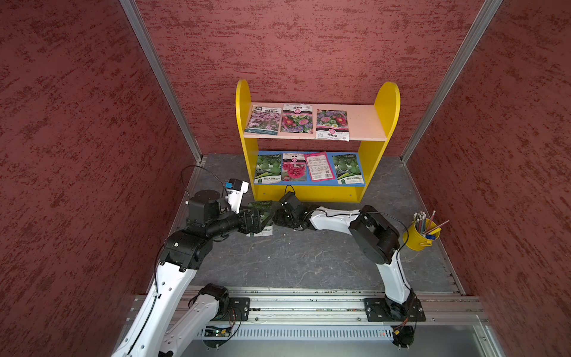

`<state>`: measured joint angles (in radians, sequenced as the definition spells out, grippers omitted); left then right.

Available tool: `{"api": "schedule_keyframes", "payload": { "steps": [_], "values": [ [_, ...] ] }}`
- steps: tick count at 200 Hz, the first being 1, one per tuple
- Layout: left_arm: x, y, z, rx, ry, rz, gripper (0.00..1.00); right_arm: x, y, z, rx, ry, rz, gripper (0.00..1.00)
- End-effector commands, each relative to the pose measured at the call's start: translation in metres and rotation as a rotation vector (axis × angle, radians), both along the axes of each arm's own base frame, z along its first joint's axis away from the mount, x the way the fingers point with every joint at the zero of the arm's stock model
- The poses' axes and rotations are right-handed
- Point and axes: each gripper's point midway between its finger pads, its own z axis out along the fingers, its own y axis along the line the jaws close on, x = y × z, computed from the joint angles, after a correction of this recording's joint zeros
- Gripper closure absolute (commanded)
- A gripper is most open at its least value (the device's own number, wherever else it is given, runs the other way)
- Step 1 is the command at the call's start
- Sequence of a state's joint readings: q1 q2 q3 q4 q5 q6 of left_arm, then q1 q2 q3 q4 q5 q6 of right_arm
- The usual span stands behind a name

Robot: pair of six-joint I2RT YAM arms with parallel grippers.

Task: Take the seed bag off the shelf
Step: Place the seed packet at the center of the board.

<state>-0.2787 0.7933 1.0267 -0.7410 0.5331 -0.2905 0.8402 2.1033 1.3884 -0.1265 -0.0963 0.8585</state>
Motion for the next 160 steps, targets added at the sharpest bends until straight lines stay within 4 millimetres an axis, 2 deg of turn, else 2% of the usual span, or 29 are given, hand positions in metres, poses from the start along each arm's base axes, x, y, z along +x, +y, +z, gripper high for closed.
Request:
{"api": "schedule_keyframes", "payload": {
  "steps": [1, 48, 69, 98, 119, 123, 130, 160],
  "values": [
    [0.010, 0.002, 0.002, -0.014, -0.009, 0.033, 0.00, 0.005, -0.006, 0.050, 0.032, -0.127, 0.030, 0.49],
    [0.020, 0.000, 0.008, -0.069, -0.006, 0.068, 0.00, -0.021, -0.007, 0.111, 0.116, -0.206, 0.171, 0.35],
    [0.024, -0.001, 0.009, -0.075, -0.001, 0.075, 0.00, -0.034, -0.015, 0.137, 0.141, -0.259, 0.220, 0.28],
    [0.022, -0.005, 0.017, -0.116, 0.000, 0.071, 0.00, -0.051, -0.036, 0.182, 0.133, -0.349, 0.260, 0.16],
    [0.022, -0.005, 0.017, -0.110, -0.020, 0.075, 0.00, -0.062, -0.058, 0.216, 0.097, -0.426, 0.261, 0.02],
    [0.023, -0.004, 0.015, -0.109, -0.019, 0.080, 0.00, -0.062, -0.061, 0.218, 0.085, -0.431, 0.260, 0.02],
    [0.022, -0.005, 0.015, -0.114, -0.017, 0.076, 0.00, -0.068, -0.070, 0.239, 0.094, -0.468, 0.259, 0.02],
    [0.021, -0.010, 0.025, -0.129, -0.054, 0.050, 0.00, -0.081, -0.095, 0.286, 0.050, -0.559, 0.260, 0.02]
  ]
}}
